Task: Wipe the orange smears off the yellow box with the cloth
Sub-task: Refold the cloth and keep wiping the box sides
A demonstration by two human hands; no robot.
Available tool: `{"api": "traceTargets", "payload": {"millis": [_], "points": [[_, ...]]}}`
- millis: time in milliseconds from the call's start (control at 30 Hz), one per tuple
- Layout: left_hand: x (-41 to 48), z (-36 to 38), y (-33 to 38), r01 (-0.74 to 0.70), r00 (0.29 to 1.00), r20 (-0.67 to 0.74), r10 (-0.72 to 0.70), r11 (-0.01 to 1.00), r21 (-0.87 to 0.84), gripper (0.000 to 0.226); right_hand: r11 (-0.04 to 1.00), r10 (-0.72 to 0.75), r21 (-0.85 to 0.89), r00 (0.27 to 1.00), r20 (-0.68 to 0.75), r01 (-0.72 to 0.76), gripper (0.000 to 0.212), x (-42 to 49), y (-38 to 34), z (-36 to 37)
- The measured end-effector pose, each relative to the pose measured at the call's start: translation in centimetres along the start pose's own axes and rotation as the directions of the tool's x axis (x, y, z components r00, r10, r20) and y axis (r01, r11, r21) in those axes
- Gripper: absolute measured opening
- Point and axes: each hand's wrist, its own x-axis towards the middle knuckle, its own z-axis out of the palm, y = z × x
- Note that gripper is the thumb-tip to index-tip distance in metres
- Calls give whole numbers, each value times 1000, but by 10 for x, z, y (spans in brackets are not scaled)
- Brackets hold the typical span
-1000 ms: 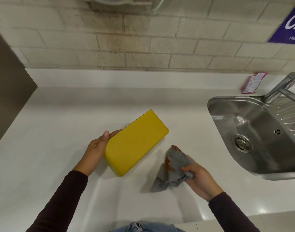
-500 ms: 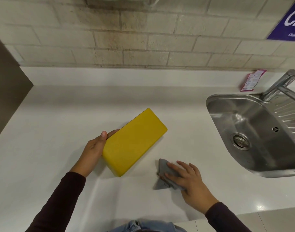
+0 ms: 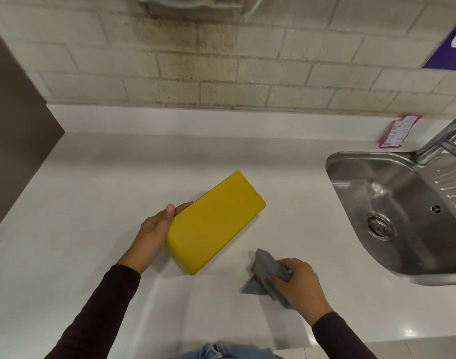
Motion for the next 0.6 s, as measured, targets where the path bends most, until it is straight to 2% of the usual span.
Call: {"api": "traceTargets", "payload": {"millis": [33, 100, 167, 200, 233, 300, 367, 433, 500, 533, 600], "points": [[-1, 0, 0, -2, 1000, 4, 2, 1000, -3, 57, 999, -9, 41, 1000, 24, 8, 11, 0, -3, -1], [-2, 3, 0, 2, 1000, 12, -2, 1000, -7, 50, 981, -97, 168, 995, 15, 93, 20, -3, -8, -6], [-3, 4, 2, 13, 1000, 6, -13, 1000, -12, 48, 925, -257, 252, 956, -141, 285, 31, -10, -22, -12], [-4, 5, 2, 16, 1000, 6, -16, 1000, -13, 49, 884, -342, 246, 910, -235, 397, 36, -12, -33, -16], [-4, 6, 4, 18, 1000, 11, -18, 1000, -15, 50, 842, -426, 201, 846, -320, 500, 39, -13, -45, -18], [-6, 6, 4, 21, 1000, 10, -21, 999, -26, 53, 766, -582, -2, 692, -427, 643, 38, -5, -72, -19], [-6, 6, 4, 24, 1000, 11, -23, 999, -35, 54, 736, -643, -189, 585, -494, 650, 35, 12, -93, -15], [-7, 6, 4, 21, 1000, 13, -20, 999, -35, 54, 780, -586, -194, 588, -557, 595, 33, 29, -107, -3], [-7, 5, 3, 15, 1000, 25, -15, 1000, -26, 54, 815, -510, -61, 662, -549, 576, 39, 37, -115, 12], [-6, 5, 3, 11, 999, 34, -10, 1000, -18, 54, 809, -507, -11, 689, -517, 587, 41, 38, -116, 19], [-6, 2, 3, 2, 999, 45, -2, 1000, 2, 52, 771, -575, -25, 679, -456, 637, 42, 35, -118, 32]]}}
